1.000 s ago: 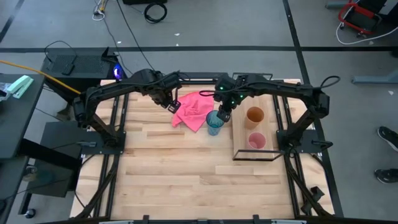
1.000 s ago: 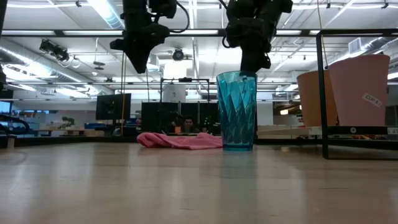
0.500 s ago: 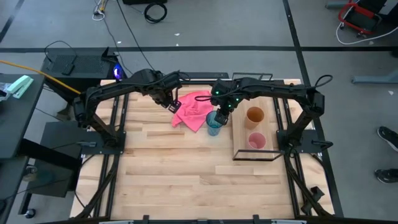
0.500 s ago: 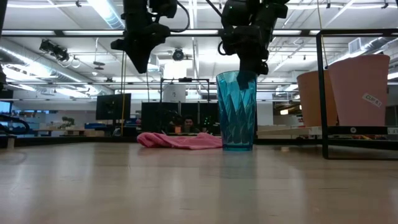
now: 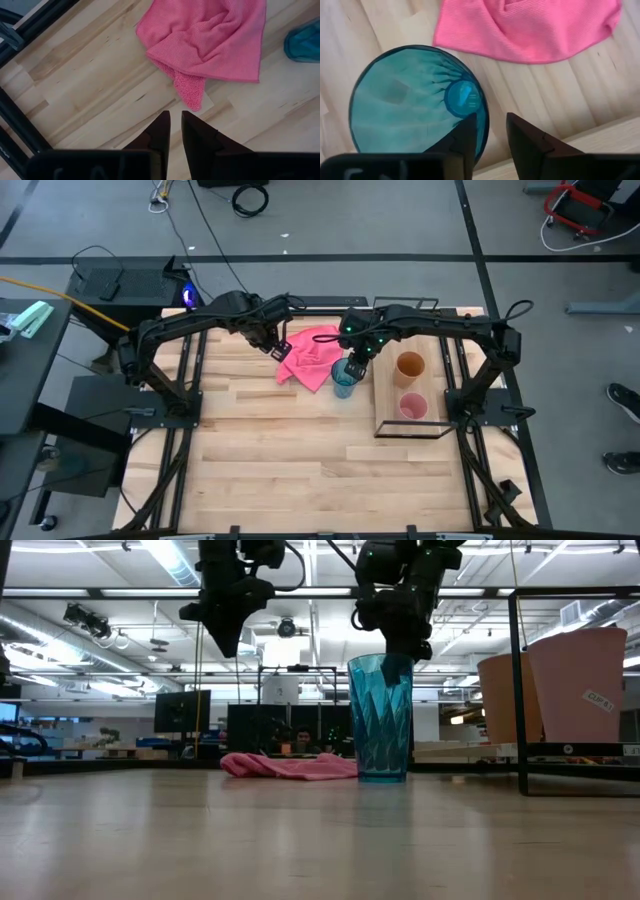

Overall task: Stack small to large cups/mugs on shelf
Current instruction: Put the blue cup on the shelf

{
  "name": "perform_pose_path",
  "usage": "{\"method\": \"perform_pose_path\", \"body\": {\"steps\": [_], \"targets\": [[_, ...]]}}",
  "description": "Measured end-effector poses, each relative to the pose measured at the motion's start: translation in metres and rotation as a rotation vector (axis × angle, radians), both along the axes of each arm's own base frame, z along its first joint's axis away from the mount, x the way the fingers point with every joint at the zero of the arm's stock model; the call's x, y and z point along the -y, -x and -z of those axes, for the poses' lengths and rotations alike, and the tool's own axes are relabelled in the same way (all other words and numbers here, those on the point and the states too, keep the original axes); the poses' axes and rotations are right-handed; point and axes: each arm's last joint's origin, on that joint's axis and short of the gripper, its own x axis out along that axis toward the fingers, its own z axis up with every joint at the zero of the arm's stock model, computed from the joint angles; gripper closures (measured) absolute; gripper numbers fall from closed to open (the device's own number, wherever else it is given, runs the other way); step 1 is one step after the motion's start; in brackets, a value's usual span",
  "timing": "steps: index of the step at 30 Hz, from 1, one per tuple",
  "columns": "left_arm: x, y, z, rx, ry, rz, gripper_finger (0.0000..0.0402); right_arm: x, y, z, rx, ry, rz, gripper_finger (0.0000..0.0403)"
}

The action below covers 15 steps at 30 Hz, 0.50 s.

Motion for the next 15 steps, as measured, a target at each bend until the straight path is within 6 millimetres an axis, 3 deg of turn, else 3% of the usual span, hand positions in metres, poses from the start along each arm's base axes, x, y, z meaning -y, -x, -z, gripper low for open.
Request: {"method": "perform_pose_path", "body": {"steps": [15], "targets": [[-0.0002, -0.0006, -0.0002, 0.006, -0.003, 0.001, 0.0345, 0.0, 0.0, 0.0, 0.0, -0.005, 0.018, 0.036]]}}
